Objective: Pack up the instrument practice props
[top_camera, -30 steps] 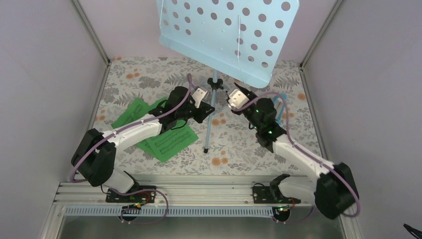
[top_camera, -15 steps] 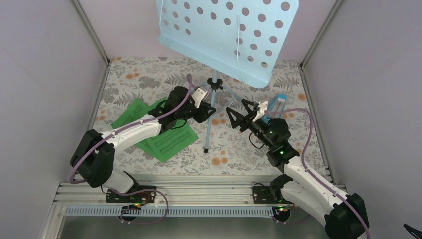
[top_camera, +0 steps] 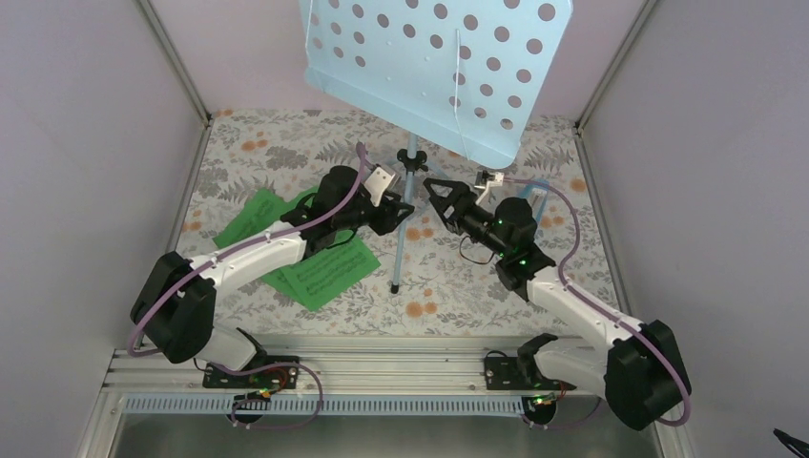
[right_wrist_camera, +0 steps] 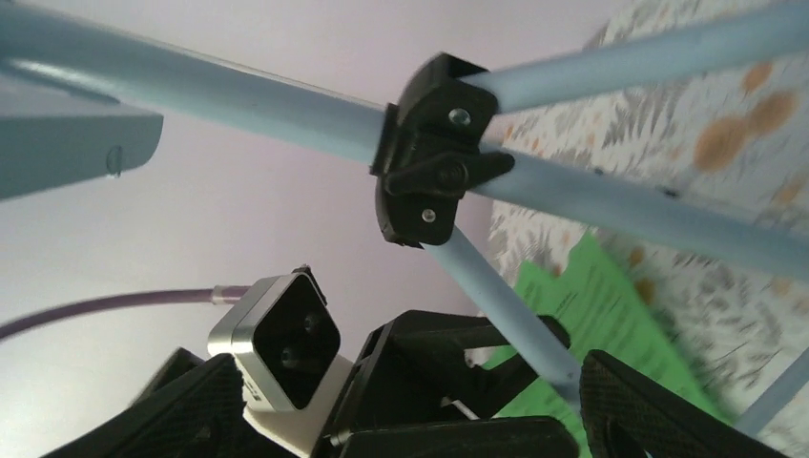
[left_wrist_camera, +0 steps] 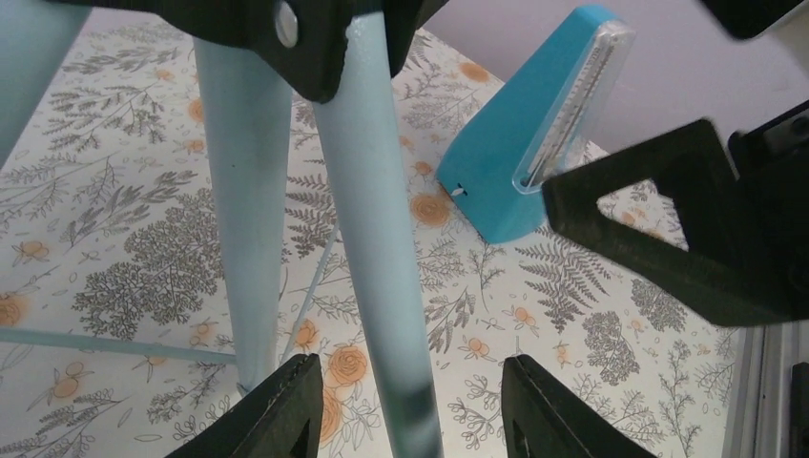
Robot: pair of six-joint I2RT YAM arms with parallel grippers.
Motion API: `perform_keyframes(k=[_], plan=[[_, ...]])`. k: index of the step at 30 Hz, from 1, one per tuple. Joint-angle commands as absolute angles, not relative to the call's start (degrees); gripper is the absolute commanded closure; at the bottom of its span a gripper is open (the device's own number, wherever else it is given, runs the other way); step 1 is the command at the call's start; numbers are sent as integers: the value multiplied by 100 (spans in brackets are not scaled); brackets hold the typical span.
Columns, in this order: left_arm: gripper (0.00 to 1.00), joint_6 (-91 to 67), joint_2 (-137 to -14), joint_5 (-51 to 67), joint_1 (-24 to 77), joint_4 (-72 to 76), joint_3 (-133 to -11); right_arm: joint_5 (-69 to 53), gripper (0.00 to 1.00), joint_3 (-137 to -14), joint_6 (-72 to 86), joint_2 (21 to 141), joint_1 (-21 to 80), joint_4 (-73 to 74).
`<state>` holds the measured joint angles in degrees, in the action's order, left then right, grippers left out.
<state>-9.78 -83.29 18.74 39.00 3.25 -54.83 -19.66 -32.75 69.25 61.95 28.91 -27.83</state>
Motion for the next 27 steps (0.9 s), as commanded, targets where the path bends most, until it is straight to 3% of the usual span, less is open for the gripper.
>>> perform_keyframes(k=[1,15,27], plan=[[52,-887,-8324,1845,3911,584,-5453,-2304,18,-3533,8637,6454,2821,-3280],[55,-709,-8298,1780,3911,580,-5443,-1766,40,-4384,9326,6825,2660,-2031],[57,-704,-8263,1778,3906,593,-5398,-1875,42,-4530,9571,7107,2618,-2315]])
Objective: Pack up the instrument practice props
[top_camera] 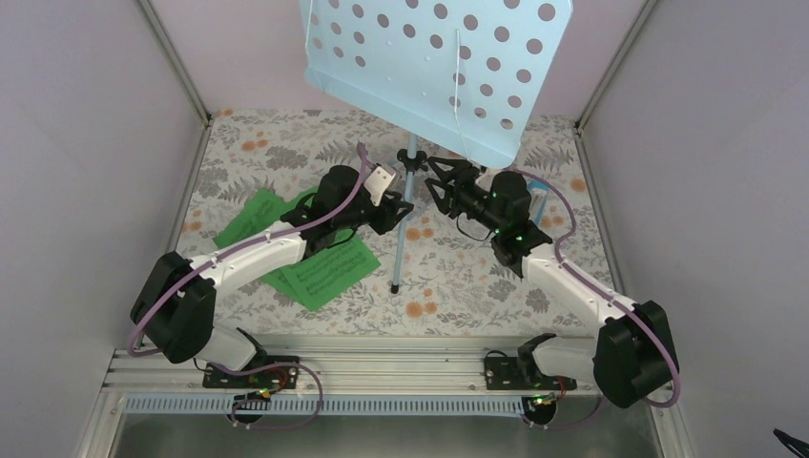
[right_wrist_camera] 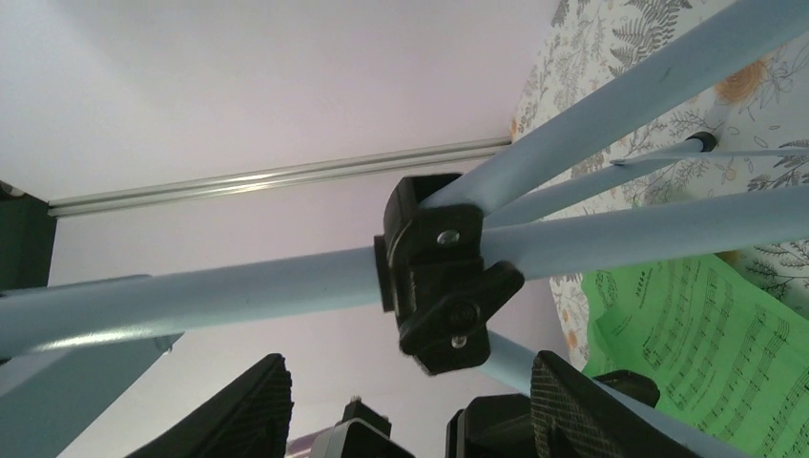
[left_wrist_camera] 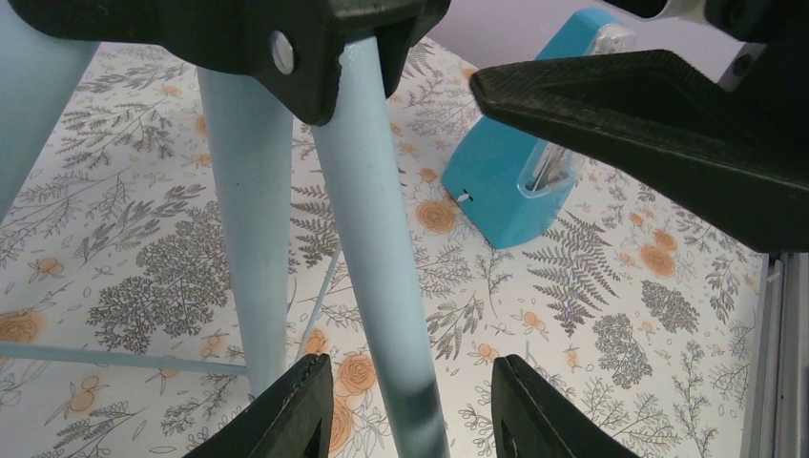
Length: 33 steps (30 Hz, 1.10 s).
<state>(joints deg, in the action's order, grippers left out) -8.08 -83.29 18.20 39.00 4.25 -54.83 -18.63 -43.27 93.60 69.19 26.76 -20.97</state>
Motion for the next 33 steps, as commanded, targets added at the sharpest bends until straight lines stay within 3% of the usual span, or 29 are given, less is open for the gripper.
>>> perform_keyframes(k=[1,16,22,33], plan=[[57,-705,-8252,1782,3905,598,-5402,-1878,42,-4558,9568,7126,2619,-2343],[57,-729,-8288,1802,3911,609,-5416,-1876,61,-4799,9619,7479,2610,-2297],[57,-716,-8222,1794,3907,618,-5355,-1821,78,-4801,9532,7482,2610,-2256],[57,-721,-8178,1740,3911,580,-5358,-1776,96,-4674,9401,7527,2602,-2295]])
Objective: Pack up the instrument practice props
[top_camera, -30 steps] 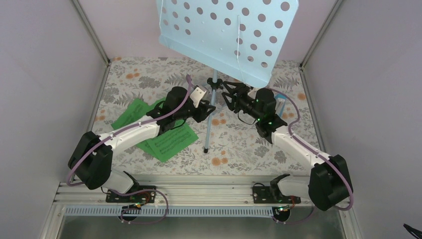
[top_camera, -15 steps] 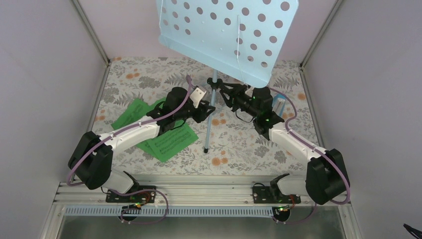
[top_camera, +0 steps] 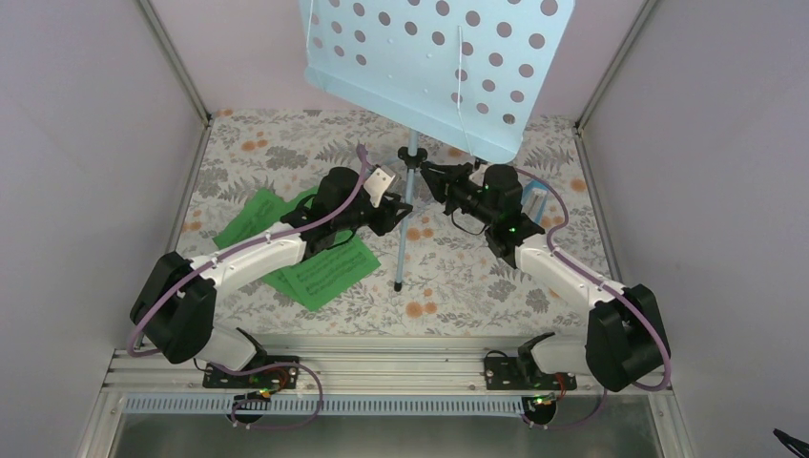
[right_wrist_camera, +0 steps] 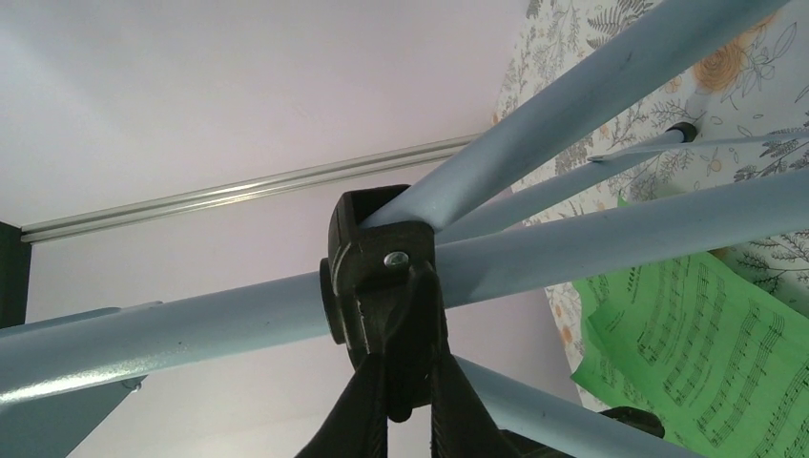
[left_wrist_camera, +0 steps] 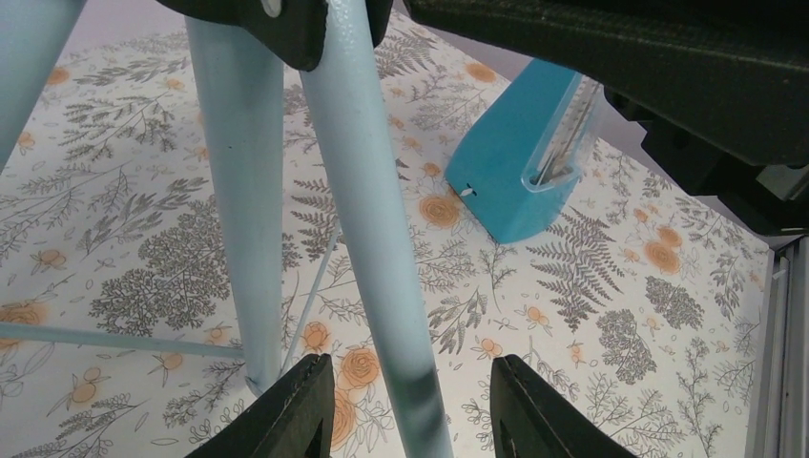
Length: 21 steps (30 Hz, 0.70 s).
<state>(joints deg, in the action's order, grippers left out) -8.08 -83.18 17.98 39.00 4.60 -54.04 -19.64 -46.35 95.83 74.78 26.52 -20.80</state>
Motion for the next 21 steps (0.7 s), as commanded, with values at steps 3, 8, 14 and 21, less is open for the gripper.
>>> perform_keyframes(k=[3,8,14,21], plan=[[57,-747,-8210,1765,3909,595,-5364,-1758,96,-4623,9297,7530,2601,-2289],[53,-820,-8334,1781,3911,677,-5413,-1720,96,-4431,9111,7514,2600,-2363],[51,-814,-8612,1831,3911,687,-5588,-1586,96,-4406,8605,7485,2610,-2297],[68,-728,-8785,1872,3909,641,-5707,-1181,96,-4341,7520,7306,2627,-2004]])
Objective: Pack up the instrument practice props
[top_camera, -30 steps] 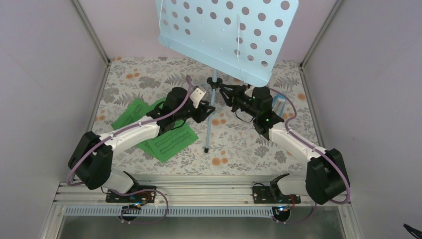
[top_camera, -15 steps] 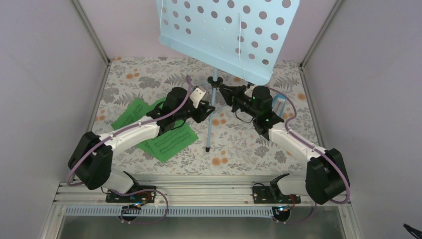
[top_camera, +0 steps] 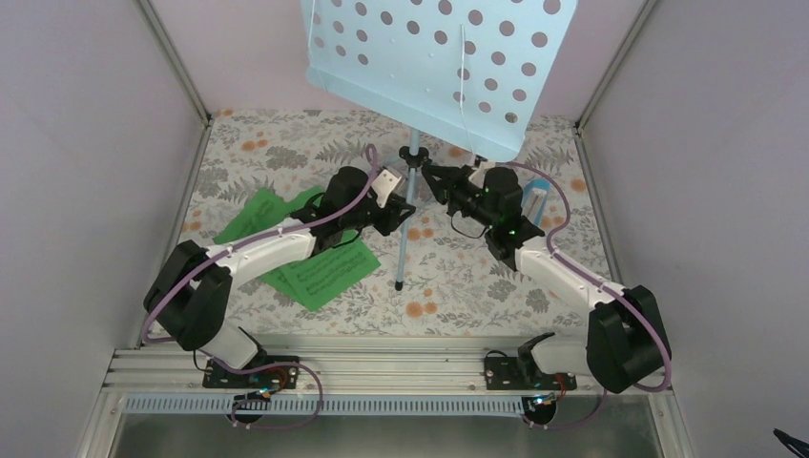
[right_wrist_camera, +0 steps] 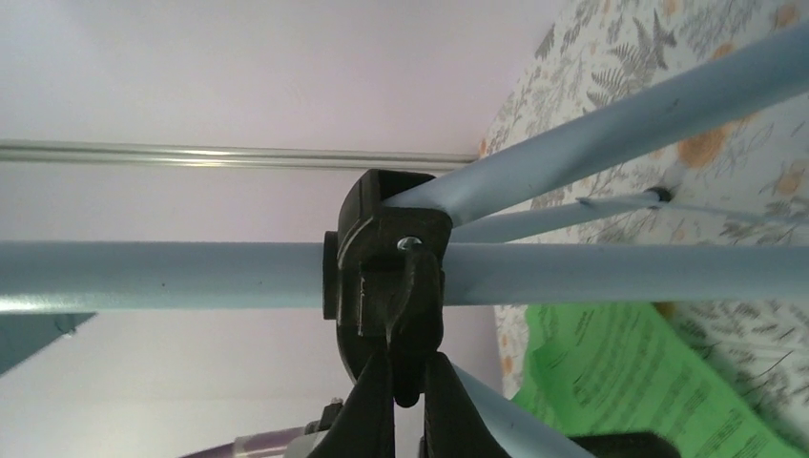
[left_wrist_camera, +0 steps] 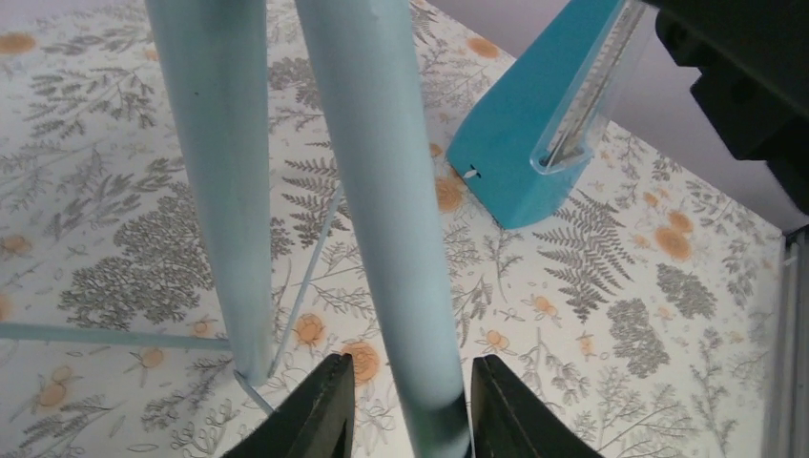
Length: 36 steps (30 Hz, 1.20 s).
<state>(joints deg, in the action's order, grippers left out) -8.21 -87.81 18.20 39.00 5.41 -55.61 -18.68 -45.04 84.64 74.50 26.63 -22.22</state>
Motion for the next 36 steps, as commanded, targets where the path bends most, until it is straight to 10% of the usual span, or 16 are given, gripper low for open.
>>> perform_keyframes(k=[1,7,25,36], plan=[[71,-695,-8775,1880,3911,632,-5712,-1092,96,-4281,7270,7277,2638,-2072],[97,-626,-8840,1873,3907,430,-5781,-771,96,-3814,5528,7184,2686,-2790],[98,-780,-8693,1978,3907,393,-5671,998,96,-3494,-88,7641,2919,-3832],[97,-909,-8660,2015,3903,405,-5599,727,78,-3384,1,6868,2902,-3511]])
